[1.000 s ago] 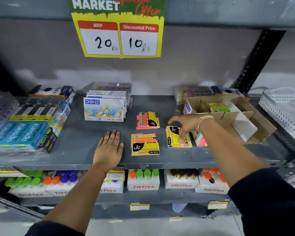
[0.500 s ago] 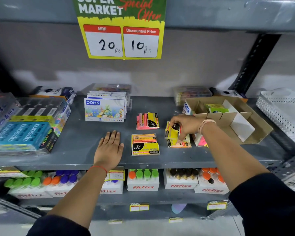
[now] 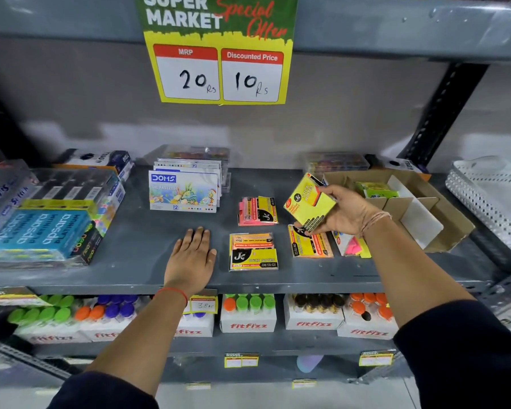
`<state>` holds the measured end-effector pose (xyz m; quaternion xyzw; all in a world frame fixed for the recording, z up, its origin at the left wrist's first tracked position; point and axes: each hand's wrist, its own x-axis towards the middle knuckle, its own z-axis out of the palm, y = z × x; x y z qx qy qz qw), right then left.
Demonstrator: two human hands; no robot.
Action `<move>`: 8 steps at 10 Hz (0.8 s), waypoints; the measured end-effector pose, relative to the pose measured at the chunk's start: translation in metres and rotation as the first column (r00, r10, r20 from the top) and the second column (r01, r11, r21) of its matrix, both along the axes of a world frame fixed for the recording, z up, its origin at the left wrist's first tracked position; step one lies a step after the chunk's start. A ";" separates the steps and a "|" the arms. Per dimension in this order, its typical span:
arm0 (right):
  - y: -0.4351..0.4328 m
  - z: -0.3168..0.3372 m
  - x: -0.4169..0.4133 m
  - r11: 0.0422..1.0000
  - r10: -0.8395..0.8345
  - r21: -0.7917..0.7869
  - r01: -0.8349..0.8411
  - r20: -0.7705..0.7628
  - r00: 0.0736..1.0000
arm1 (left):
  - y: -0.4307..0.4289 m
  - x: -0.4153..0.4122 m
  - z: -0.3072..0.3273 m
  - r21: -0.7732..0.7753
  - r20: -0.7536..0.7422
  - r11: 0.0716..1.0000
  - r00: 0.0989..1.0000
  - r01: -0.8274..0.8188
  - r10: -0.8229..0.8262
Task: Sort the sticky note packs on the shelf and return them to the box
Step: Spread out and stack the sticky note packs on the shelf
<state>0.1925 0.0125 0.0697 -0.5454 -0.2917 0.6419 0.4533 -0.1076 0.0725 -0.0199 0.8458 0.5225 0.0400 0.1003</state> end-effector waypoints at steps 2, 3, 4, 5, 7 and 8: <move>0.005 0.002 -0.003 0.986 -0.163 0.038 0.161 0.077 0.984 | 0.000 0.000 0.000 -0.003 0.006 1.000 1.000 0.000 0.000; 0.004 0.004 -0.007 0.981 -0.182 0.105 0.164 0.193 0.964 | 0.000 0.000 0.000 -0.002 0.009 1.000 1.000 0.001 -0.001; 0.005 0.006 -0.009 0.975 -0.208 0.132 0.177 0.275 0.939 | 0.000 0.000 0.000 -0.005 0.007 1.000 1.000 0.001 -0.001; 0.008 0.011 -0.012 0.957 -0.279 0.189 0.218 0.417 0.865 | 0.000 0.000 0.000 -0.010 0.007 1.000 1.000 0.000 0.000; 0.014 0.011 -0.016 0.940 -0.333 0.317 0.122 0.785 0.522 | 0.000 0.000 0.000 -0.003 0.003 1.000 1.000 0.000 0.000; 0.012 0.012 -0.019 0.936 -0.350 0.346 0.066 0.886 0.306 | 0.000 0.000 0.000 0.000 0.005 1.000 1.000 0.002 -0.002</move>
